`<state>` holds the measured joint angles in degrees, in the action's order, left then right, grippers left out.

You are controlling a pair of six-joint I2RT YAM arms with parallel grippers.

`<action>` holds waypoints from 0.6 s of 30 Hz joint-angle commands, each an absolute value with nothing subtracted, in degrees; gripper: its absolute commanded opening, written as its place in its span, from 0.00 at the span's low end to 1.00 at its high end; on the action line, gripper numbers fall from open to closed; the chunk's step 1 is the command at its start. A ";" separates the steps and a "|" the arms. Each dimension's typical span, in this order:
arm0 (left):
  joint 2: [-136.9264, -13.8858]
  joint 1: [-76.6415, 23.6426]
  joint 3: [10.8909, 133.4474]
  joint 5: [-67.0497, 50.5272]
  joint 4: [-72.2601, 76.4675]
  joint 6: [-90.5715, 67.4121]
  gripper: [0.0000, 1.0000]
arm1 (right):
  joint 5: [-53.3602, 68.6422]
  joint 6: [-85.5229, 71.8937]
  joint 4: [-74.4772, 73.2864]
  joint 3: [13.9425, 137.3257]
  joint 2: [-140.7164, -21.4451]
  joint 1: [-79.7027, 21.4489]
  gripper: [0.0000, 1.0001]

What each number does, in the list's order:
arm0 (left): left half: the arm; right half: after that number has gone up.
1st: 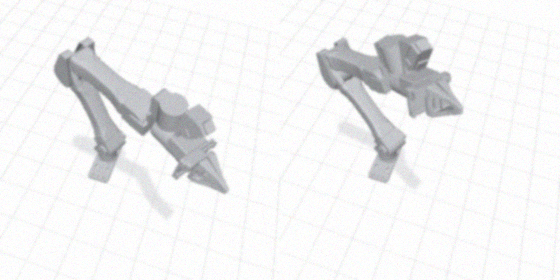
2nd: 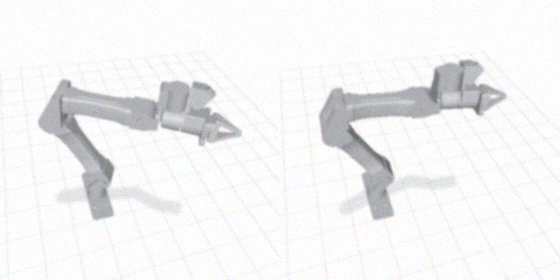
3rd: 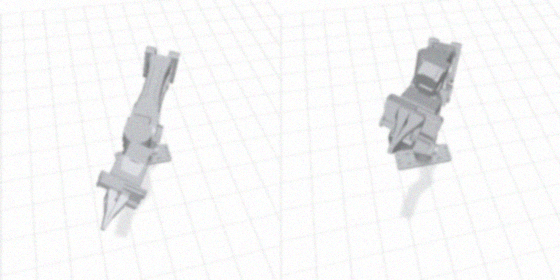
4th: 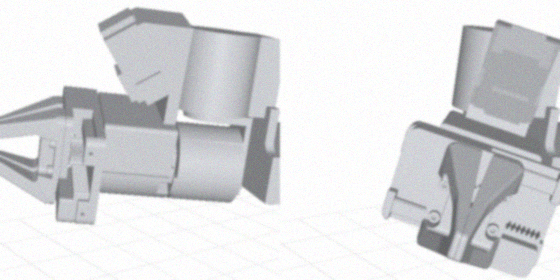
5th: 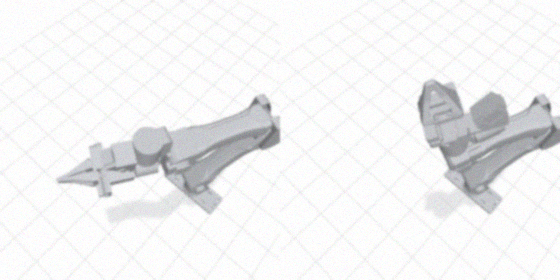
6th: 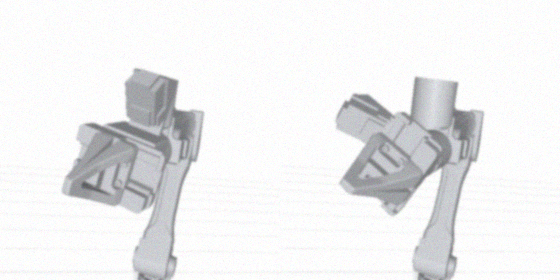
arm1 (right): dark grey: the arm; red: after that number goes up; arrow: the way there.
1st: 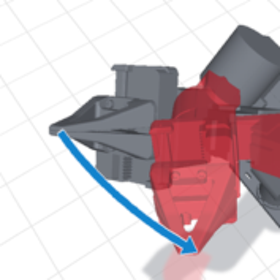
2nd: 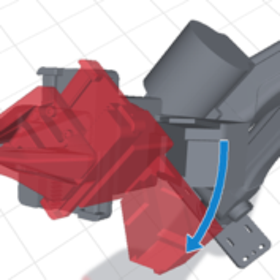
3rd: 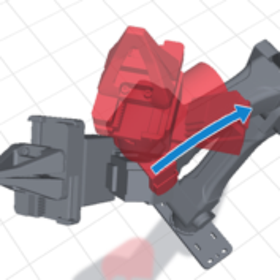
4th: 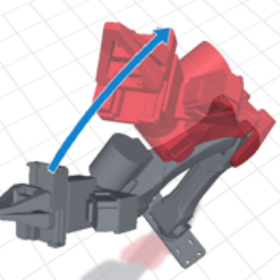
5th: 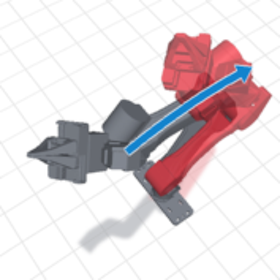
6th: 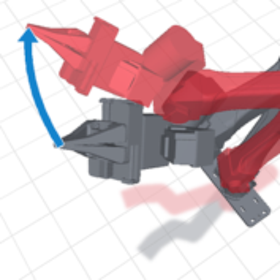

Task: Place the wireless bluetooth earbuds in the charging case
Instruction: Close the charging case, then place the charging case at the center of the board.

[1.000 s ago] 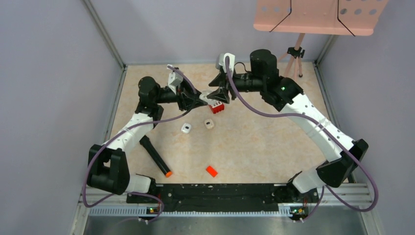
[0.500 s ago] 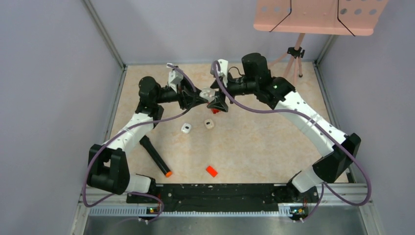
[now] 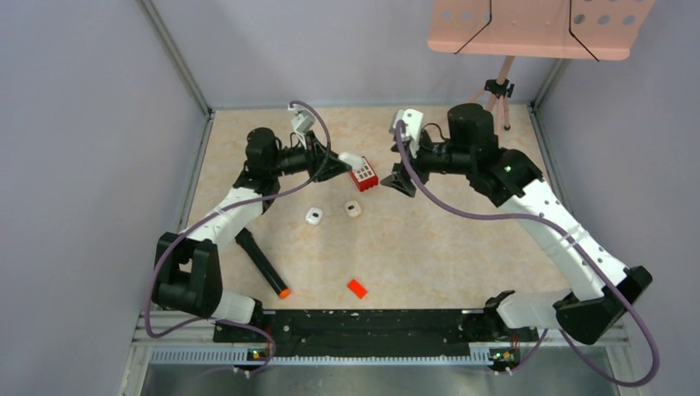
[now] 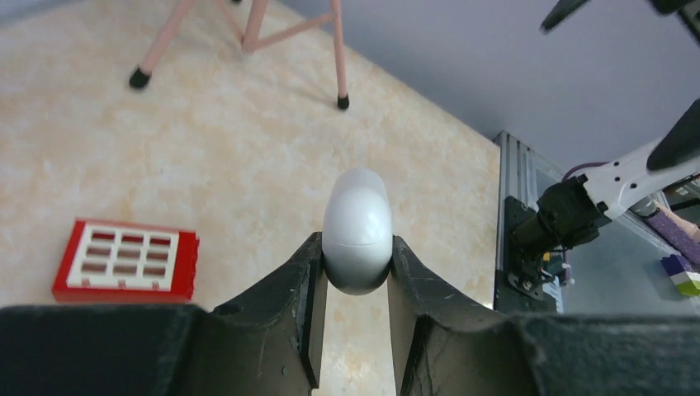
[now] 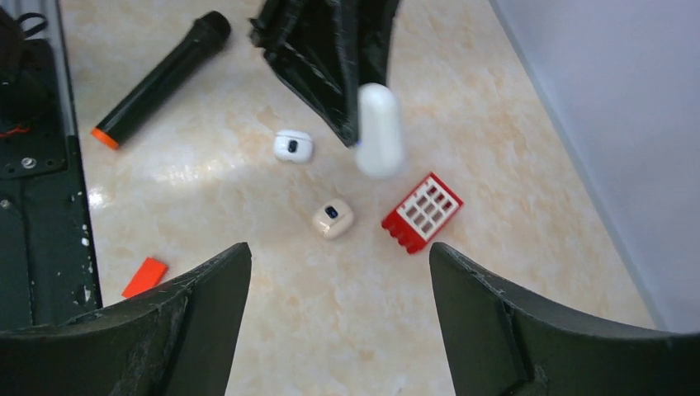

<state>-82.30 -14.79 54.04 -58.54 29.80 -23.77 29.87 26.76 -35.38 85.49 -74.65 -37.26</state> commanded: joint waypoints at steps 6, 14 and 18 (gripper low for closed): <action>-85.06 -14.66 53.16 -54.21 -13.68 -5.77 0.00 | 22.96 19.91 -38.78 77.06 -71.98 -29.00 0.80; -94.40 -14.79 54.38 -46.97 -31.66 -0.44 0.00 | 20.70 18.62 -34.90 73.40 -74.05 -29.07 0.82; -96.21 -15.30 52.75 -44.92 -30.10 -0.44 0.09 | 18.22 15.83 -33.42 71.91 -74.62 -29.06 0.82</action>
